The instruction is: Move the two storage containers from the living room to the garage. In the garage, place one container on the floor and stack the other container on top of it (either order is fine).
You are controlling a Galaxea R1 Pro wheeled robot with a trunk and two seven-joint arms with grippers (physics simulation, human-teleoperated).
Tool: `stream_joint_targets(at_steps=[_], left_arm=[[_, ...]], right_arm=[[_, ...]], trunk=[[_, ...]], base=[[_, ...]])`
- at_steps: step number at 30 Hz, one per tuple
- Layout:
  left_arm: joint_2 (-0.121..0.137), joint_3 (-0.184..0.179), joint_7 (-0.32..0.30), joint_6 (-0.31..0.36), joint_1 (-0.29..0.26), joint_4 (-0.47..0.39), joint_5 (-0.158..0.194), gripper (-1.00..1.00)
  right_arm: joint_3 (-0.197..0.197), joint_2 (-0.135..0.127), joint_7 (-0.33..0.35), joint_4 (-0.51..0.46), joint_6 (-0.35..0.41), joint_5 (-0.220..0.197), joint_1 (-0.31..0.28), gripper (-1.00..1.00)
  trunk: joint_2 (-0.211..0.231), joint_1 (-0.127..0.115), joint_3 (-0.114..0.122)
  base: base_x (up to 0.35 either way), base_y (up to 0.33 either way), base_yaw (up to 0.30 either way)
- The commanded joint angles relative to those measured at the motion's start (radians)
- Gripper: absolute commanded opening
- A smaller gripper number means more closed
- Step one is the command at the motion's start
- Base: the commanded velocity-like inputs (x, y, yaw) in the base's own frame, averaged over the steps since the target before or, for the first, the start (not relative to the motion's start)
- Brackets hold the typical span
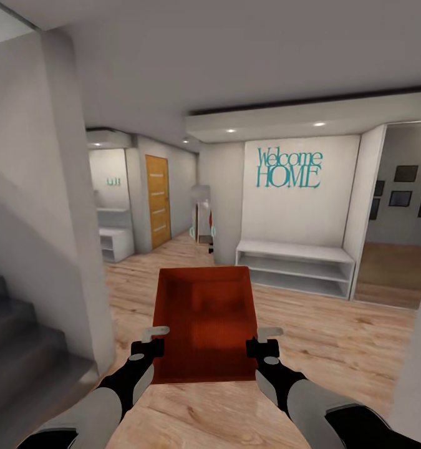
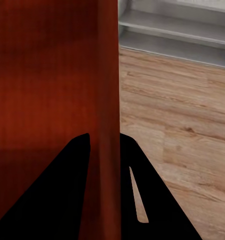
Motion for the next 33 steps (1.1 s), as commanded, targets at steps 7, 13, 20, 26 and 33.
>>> stream_joint_targets(at_steps=[7,13,20,26,33], left_arm=[[0.033,0.016,0.010,-0.004,0.000,0.004,-0.001,-1.00],[0.033,0.016,0.010,-0.005,0.000,0.004,-0.001,-1.00],[0.033,0.016,0.010,-0.006,0.000,0.004,-0.001,-1.00],[0.033,0.016,0.010,-0.006,0.000,0.004,-0.001,-1.00],[0.033,0.016,0.010,-0.006,0.000,0.004,-0.001,-1.00]], right_arm=[[-0.022,0.000,-0.012,-0.002,-0.023,0.004,-0.001,-1.00],[-0.022,0.000,-0.012,-0.002,-0.023,0.004,-0.001,-1.00],[-0.022,0.000,-0.012,-0.002,-0.023,0.004,-0.001,-1.00],[-0.022,0.000,-0.012,-0.002,-0.023,0.004,-0.001,-1.00],[-0.022,0.000,-0.012,-0.002,-0.022,0.003,-0.001,-1.00]], trunk=[[-0.001,0.001,0.000],[-0.001,0.001,0.000],[-0.001,0.001,0.000],[-0.001,0.001,0.000],[-0.001,0.001,0.000]], base=[[0.331,0.000,0.000],[0.331,0.000,0.000],[0.331,0.000,0.000],[0.331,0.000,0.000],[0.330,0.000,0.000]])
